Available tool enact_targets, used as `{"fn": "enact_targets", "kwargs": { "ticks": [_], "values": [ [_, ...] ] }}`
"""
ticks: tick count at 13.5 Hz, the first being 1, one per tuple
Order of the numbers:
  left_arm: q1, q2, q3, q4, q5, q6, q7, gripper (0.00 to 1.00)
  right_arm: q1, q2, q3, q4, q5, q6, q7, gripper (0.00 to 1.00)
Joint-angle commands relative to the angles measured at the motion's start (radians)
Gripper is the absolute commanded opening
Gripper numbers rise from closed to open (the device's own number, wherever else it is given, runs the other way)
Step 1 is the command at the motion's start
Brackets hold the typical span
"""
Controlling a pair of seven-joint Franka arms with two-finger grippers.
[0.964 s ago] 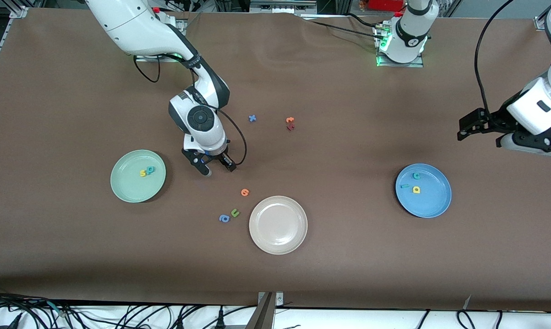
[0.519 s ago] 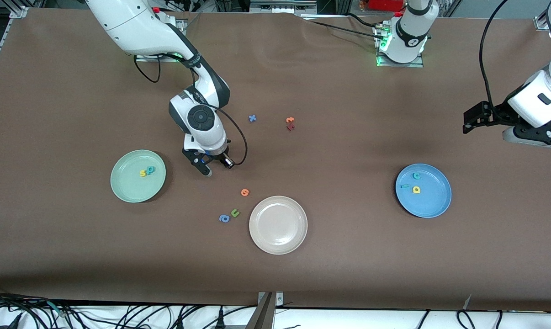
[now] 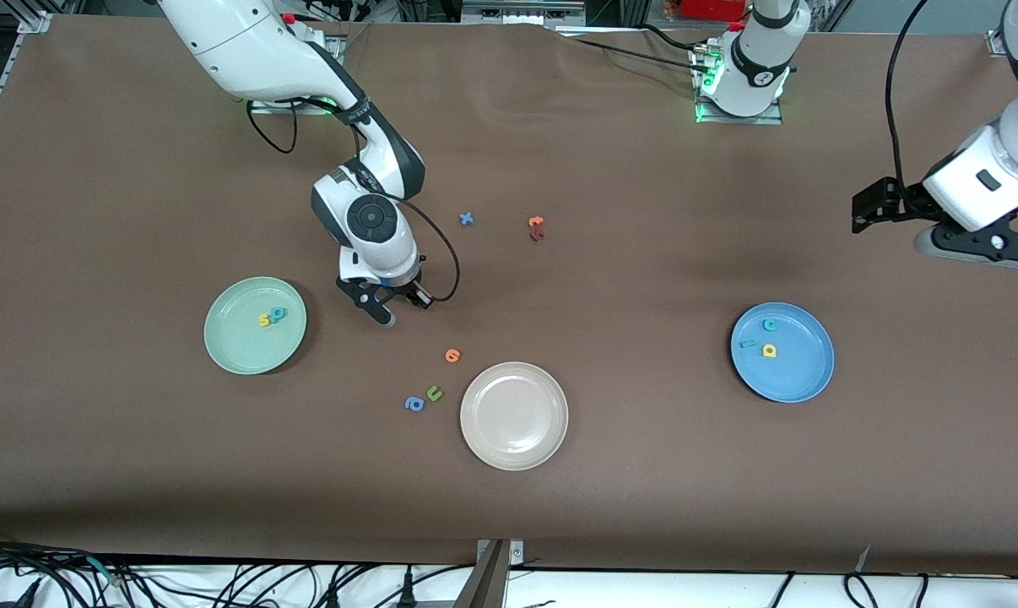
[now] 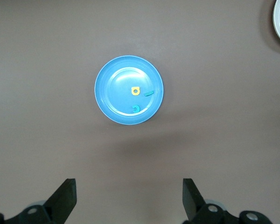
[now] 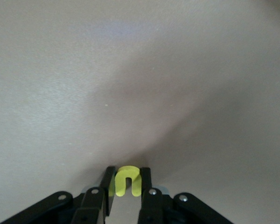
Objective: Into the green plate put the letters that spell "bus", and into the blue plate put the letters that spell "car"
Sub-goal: 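Carry the yellow u to the green plate and open the right gripper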
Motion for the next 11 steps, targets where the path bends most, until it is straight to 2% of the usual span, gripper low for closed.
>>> {"fn": "enact_targets", "kwargs": {
  "ticks": [1, 7, 11],
  "values": [
    [0.039, -0.033, -0.031, -0.027, 0.015, -0.005, 0.006, 1.00, -0.046, -0.069, 0.002, -0.009, 0.012, -0.109, -0.169, 0.02],
    [0.071, -0.029, -0.041, -0.028, -0.049, 0.017, 0.006, 1.00, -0.181, -0.166, -0.001, -0.011, 0.026, -0.246, -0.555, 0.02],
    [0.084, -0.032, -0.041, -0.030, -0.049, 0.023, 0.003, 1.00, -0.296, -0.170, -0.006, -0.030, 0.026, -0.258, -0.766, 0.02]
  ]
}}
